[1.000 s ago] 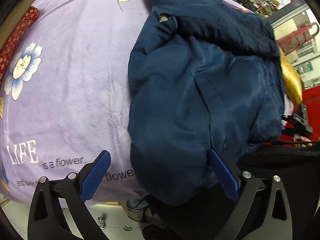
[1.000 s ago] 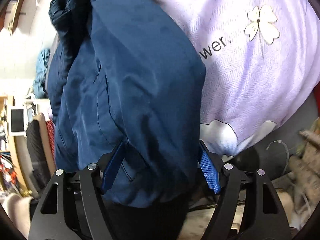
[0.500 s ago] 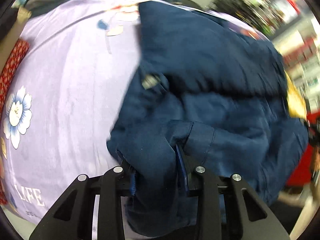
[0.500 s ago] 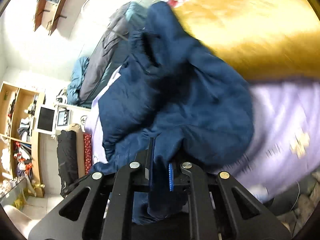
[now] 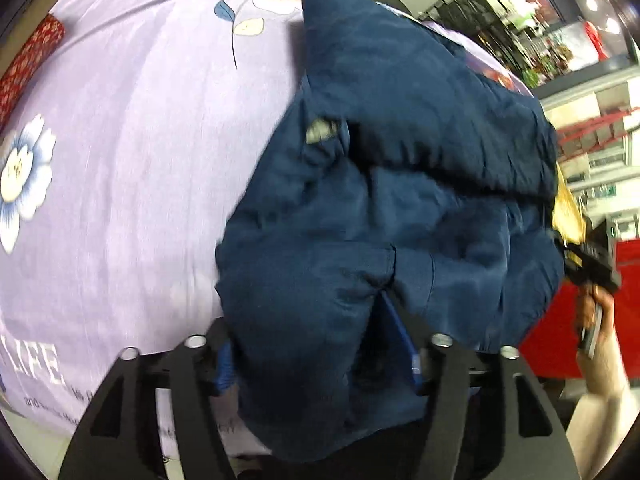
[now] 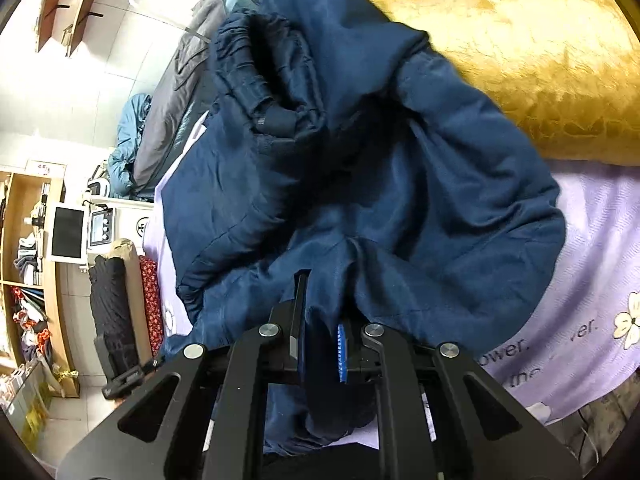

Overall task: Fold large clothes
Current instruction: 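Fold the jacket over lengthwise with both tools and lay it down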

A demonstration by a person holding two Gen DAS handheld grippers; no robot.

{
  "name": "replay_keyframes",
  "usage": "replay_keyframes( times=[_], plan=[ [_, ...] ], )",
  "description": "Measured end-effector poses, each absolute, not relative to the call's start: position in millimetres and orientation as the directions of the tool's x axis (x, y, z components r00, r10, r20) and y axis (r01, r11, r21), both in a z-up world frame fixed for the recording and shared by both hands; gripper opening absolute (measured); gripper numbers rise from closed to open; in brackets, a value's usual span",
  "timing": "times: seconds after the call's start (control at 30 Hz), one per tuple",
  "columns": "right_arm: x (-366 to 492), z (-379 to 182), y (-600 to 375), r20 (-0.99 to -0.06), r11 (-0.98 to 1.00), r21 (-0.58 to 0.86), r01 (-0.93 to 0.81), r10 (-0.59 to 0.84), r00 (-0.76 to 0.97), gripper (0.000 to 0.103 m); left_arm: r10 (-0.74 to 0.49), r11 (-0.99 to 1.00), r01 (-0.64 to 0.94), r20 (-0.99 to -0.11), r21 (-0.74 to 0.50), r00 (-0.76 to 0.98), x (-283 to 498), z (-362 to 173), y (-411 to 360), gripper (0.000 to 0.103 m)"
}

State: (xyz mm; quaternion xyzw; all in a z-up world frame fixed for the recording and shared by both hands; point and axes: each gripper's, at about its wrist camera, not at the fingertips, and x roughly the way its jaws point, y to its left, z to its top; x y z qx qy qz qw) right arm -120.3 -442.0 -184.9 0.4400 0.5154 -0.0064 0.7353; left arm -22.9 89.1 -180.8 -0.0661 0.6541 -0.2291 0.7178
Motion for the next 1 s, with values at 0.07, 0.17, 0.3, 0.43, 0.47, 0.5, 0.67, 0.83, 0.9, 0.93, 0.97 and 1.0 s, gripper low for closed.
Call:
replay_keyframes(
  times=[0.07, 0.17, 0.3, 0.43, 0.47, 0.5, 0.67, 0.83, 0.9, 0.93, 0.97, 1.0],
  plan=[
    [-124.5, -186.1, -450.8, -0.765, 0.604, 0.64, 0.474, 0.446, 0.464, 0.012, -0.407, 0.886, 0.259, -0.913, -0.385, 0.036, -38.4, -181.7, 90.1, 0.074],
    [-123.9, -187.2, -448.9, -0.765, 0.6, 0.641, 0.478, 0.448, 0.464, 0.011, -0.434, 0.881, 0.245, -0.897, -0.404, 0.08, -59.0, -173.9, 106.4, 0.09],
    [-123.0, -186.9, -447.3, -0.77, 0.605, 0.635, 0.481, 0.446, 0.457, 0.011, -0.424, 0.89, 0.239, -0.898, -0.389, 0.115, -76.9, -175.3, 120.5, 0.096],
    [-123.4, -186.1, -448.9, -0.771, 0.592, 0.635, 0.496, 0.454, 0.446, 0.014, -0.386, 0.889, 0.292, -0.92, -0.353, 0.065, -89.9, -199.3, 109.3, 0.096],
    [-122.9, -185.7, -448.3, -0.774, 0.597, 0.632, 0.495, 0.455, 0.439, 0.014, -0.374, 0.889, 0.304, -0.926, -0.341, 0.055, -91.3, -207.9, 101.1, 0.095],
    [-122.7, -184.9, -448.2, -0.778, 0.602, 0.628, 0.493, 0.455, 0.434, 0.014, -0.379, 0.882, 0.319, -0.924, -0.346, 0.045, -92.0, -214.1, 92.0, 0.094],
    [-132.5, -176.7, -452.4, -0.768, 0.586, 0.64, 0.497, 0.481, 0.423, 0.03, -0.358, 0.851, 0.409, -0.934, -0.328, -0.004, -95.2, -223.1, 60.2, 0.045],
    [-156.5, -175.2, -452.9, -0.776, 0.591, 0.631, 0.503, 0.493, 0.394, 0.047, -0.355, 0.842, 0.426, -0.935, -0.331, -0.024, -93.3, -212.9, 62.8, 0.025],
    [-165.3, -179.3, -445.4, -0.779, 0.596, 0.625, 0.505, 0.516, 0.356, 0.048, -0.348, 0.844, 0.427, -0.937, -0.325, -0.024, -89.0, -205.7, 61.4, 0.023],
    [-166.8, -177.9, -442.2, -0.779, 0.603, 0.625, 0.495, 0.521, 0.35, 0.045, -0.349, 0.843, 0.429, -0.937, -0.324, -0.021, -86.4, -201.2, 61.0, 0.022],
    [-167.9, -173.5, -436.5, -0.778, 0.617, 0.628, 0.474, 0.523, 0.35, 0.041, -0.357, 0.841, 0.432, -0.934, -0.326, -0.012, -81.6, -193.2, 57.6, 0.022],
    [-167.6, -170.1, -433.2, -0.773, 0.623, 0.634, 0.459, 0.526, 0.354, 0.028, -0.366, 0.837, 0.437, -0.931, -0.328, 0.003, -75.9, -185.0, 55.2, 0.022]
  ],
)
